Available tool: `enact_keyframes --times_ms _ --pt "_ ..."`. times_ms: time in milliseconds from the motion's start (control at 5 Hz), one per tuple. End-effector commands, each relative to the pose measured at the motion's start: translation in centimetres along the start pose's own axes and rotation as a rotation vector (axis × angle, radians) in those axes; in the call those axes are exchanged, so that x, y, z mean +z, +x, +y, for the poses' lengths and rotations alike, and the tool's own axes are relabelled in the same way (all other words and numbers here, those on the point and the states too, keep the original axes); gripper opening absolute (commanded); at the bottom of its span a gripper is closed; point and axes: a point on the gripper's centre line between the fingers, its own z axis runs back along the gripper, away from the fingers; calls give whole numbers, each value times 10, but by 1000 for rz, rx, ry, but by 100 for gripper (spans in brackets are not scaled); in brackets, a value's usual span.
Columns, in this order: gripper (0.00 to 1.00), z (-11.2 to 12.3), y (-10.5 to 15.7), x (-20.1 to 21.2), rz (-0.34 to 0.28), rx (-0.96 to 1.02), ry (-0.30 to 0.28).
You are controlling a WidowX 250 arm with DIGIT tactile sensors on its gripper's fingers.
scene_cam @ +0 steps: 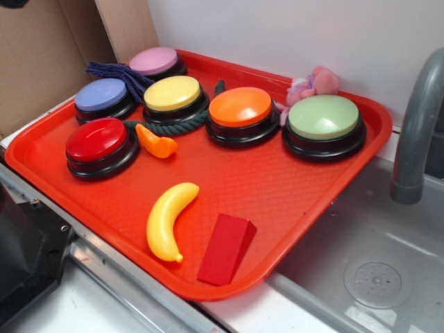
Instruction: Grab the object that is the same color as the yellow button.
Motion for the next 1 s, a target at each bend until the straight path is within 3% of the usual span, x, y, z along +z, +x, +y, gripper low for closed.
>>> enact_keyframes --times_ms 0,200,400,800 --pt "100 0 0 0 0 0 0" --pt "100 -5 6 -22 -17 124 -6" --pt "100 -11 11 -55 57 205 -2" --pt "100 -29 15 -117 100 317 14"
